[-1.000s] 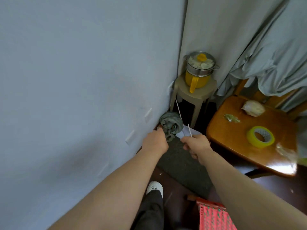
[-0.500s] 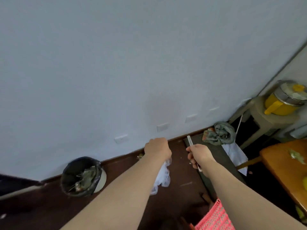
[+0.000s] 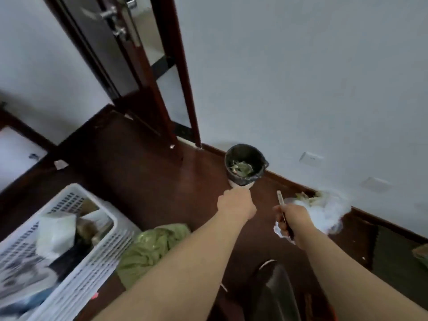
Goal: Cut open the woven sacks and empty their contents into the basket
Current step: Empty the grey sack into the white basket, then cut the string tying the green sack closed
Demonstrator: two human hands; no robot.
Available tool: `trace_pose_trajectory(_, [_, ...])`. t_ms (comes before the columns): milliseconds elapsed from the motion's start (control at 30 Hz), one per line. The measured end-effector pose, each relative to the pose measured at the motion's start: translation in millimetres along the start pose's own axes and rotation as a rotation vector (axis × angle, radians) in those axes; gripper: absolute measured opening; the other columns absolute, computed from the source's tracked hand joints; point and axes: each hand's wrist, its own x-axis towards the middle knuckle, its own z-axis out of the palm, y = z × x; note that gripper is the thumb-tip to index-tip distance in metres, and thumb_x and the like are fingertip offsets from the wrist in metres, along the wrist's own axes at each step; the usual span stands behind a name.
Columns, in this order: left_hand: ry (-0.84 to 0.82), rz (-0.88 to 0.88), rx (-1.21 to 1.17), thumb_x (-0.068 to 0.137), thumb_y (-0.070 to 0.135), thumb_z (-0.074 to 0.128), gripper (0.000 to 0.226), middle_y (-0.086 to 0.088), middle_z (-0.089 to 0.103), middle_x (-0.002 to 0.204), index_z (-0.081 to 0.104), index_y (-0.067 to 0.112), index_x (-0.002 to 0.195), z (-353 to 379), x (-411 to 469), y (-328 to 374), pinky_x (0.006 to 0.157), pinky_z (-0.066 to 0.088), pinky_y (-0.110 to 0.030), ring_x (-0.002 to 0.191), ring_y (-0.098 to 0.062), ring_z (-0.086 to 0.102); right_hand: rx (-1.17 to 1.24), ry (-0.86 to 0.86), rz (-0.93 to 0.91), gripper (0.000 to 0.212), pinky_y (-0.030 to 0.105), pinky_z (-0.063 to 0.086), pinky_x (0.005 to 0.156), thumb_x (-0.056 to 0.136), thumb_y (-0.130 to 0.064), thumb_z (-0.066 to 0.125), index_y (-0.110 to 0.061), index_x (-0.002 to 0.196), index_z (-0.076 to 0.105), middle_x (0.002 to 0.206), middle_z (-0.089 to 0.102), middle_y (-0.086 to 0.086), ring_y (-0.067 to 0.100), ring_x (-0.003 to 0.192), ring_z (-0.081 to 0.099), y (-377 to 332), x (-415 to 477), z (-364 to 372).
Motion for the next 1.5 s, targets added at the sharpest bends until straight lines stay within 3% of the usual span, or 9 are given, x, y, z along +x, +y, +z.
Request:
trace_pose_trajectory(200, [0.104,-0.290,-0.204,0.088,0.015,0.049,0.034,-0.011,0.057,0.128,0.056,0.012,0.121,-7.8,-58.0,-161.0,0.098,0.043,-0.037,0.120,-0.031,0.051,-0.255,-0.250,-0.020,0.020,0.021,0.018,0.040,0.094,-0.007,0.039,-0.005,0.087,0.058,0.055,0.042,0.005,0.015,0.039,0.028,30.7,-62.4,146.2])
trace_pose_trajectory(400, [0.183,-0.509,-0.428,0.086,0.018,0.050,0.031,-0.012,0.062,0.120,0.062,0.010,0.114,3.1,-100.9,-276.6,0.092,0.049,-0.035,0.113,-0.031,0.058,-0.452,-0.451,-0.057,0.018,0.016,0.017,0.037,0.095,-0.013,0.046,-0.006,0.080,0.054,0.053,0.042,0.005,0.013,0.034,0.026,56.3,-89.2,249.0])
trace_pose_trajectory(533, [0.175,-0.652,-0.573,0.090,0.021,0.048,0.024,-0.008,0.063,0.111,0.064,0.011,0.106,28.5,-122.0,-337.2,0.089,0.050,-0.035,0.108,-0.028,0.059,-0.683,-0.488,-0.100,0.025,0.013,0.020,0.034,0.087,-0.009,0.057,-0.010,0.064,0.046,0.041,0.039,0.001,0.012,0.028,0.028,78.5,-89.5,299.1])
trace_pose_trajectory(767, [0.159,-0.896,-0.767,0.089,0.026,0.052,0.026,-0.010,0.065,0.108,0.065,0.005,0.098,83.0,-124.2,-407.3,0.078,0.046,-0.032,0.100,-0.029,0.061,-0.952,-0.521,-0.071,0.027,0.016,0.023,0.035,0.084,-0.002,0.054,-0.008,0.059,0.047,0.048,0.042,0.007,0.017,0.037,0.032,125.9,-50.5,359.2])
trace_pose_trajectory(900, [0.134,-0.948,-0.802,0.088,0.024,0.054,0.021,-0.010,0.067,0.103,0.065,0.008,0.092,114.9,-109.8,-433.6,0.073,0.044,-0.030,0.097,-0.028,0.062,-1.052,-0.487,-0.086,0.026,0.014,0.024,0.034,0.083,-0.003,0.055,-0.007,0.058,0.050,0.036,0.041,0.002,0.014,0.028,0.032,149.8,-15.4,384.4])
trace_pose_trajectory(1000, [0.108,-0.965,-0.786,0.088,0.022,0.053,0.020,-0.011,0.067,0.106,0.065,0.008,0.095,141.7,-101.0,-452.1,0.075,0.046,-0.030,0.100,-0.029,0.062,-1.100,-0.465,-0.101,0.024,0.022,0.028,0.040,0.081,-0.002,0.055,-0.005,0.058,0.052,0.042,0.044,0.006,0.019,0.038,0.036,178.5,3.1,400.9])
trace_pose_trajectory(1100, [0.062,-0.938,-0.746,0.091,0.021,0.050,0.025,-0.011,0.066,0.112,0.065,0.007,0.106,169.7,-91.8,-470.7,0.080,0.048,-0.033,0.105,-0.030,0.061,-1.072,-0.440,-0.051,0.020,0.026,0.030,0.044,0.083,-0.005,0.055,-0.007,0.063,0.053,0.052,0.048,0.008,0.020,0.044,0.039,215.8,11.8,411.7])
trace_pose_trajectory(1300, [0.036,-0.778,-0.685,0.090,0.019,0.051,0.029,-0.013,0.064,0.118,0.065,0.009,0.114,216.0,-69.3,-512.1,0.087,0.049,-0.035,0.112,-0.031,0.059,-0.700,-0.340,0.060,0.017,0.028,0.032,0.044,0.092,0.002,0.043,0.001,0.083,0.057,0.061,0.050,0.012,0.020,0.048,0.040,306.4,19.4,430.8])
trace_pose_trajectory(1500, [0.038,-0.672,-0.623,0.090,0.017,0.049,0.032,-0.011,0.059,0.126,0.061,0.013,0.119,273.2,-58.7,-539.3,0.091,0.046,-0.035,0.117,-0.030,0.055,-0.489,-0.229,-0.087,0.026,0.019,0.043,0.041,0.095,0.006,0.035,-0.003,0.107,0.057,0.080,0.058,0.009,0.015,0.055,0.049,390.3,33.4,431.9])
